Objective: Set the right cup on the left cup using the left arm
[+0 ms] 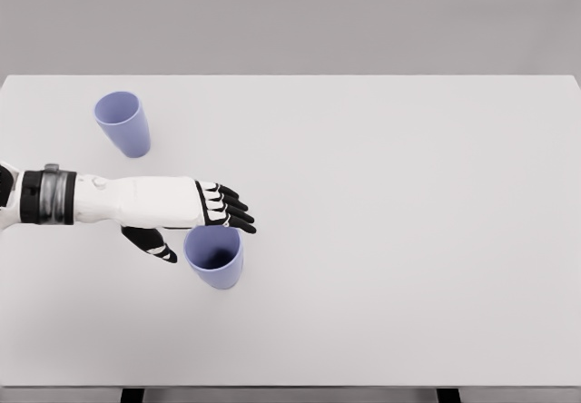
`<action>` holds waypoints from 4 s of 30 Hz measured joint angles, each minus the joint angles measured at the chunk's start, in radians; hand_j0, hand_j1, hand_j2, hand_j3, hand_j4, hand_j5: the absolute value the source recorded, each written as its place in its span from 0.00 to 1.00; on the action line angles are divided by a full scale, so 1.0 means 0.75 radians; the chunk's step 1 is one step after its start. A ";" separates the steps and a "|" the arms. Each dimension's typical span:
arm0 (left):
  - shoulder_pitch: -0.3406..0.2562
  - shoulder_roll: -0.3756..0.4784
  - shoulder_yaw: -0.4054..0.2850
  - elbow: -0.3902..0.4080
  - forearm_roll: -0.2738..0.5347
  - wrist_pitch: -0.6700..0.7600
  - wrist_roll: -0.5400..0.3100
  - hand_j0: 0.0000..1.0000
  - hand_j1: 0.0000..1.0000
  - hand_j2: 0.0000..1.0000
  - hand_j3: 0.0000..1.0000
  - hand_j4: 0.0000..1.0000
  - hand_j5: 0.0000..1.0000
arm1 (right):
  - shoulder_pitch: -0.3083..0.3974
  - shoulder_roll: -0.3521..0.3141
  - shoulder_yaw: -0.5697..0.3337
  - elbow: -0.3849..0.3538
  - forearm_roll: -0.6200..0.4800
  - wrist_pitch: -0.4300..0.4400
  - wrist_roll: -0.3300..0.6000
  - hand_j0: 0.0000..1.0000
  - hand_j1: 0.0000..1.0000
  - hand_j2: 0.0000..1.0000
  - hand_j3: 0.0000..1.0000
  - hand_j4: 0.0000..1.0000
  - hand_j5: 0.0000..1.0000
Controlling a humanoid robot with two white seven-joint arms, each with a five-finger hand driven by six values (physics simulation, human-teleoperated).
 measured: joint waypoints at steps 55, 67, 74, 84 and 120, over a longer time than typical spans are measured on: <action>0.133 -0.068 0.077 0.015 -0.092 0.002 0.000 0.51 0.51 0.51 0.51 0.51 0.51 | 0.000 0.000 0.000 0.000 0.000 0.000 0.000 1.00 1.00 1.00 1.00 1.00 1.00; 0.110 0.050 0.191 0.002 0.012 0.000 -0.016 0.47 0.47 0.47 0.47 0.47 0.47 | 0.000 0.000 0.000 0.000 0.000 0.000 0.000 1.00 1.00 1.00 1.00 1.00 1.00; 0.031 0.132 0.234 0.067 0.081 0.001 -0.020 0.47 0.47 0.47 0.47 0.47 0.47 | 0.000 0.000 0.000 0.000 0.000 0.000 0.000 1.00 1.00 1.00 1.00 1.00 1.00; -0.080 0.144 0.238 0.267 0.109 0.001 -0.096 0.47 0.47 0.47 0.47 0.47 0.47 | 0.000 0.000 0.000 0.000 0.000 0.000 0.000 1.00 1.00 1.00 1.00 1.00 1.00; -0.485 -0.214 0.075 0.985 0.132 0.000 -0.271 0.49 0.49 0.49 0.49 0.49 0.49 | 0.000 0.000 0.000 0.000 0.000 0.000 0.000 1.00 1.00 1.00 1.00 1.00 1.00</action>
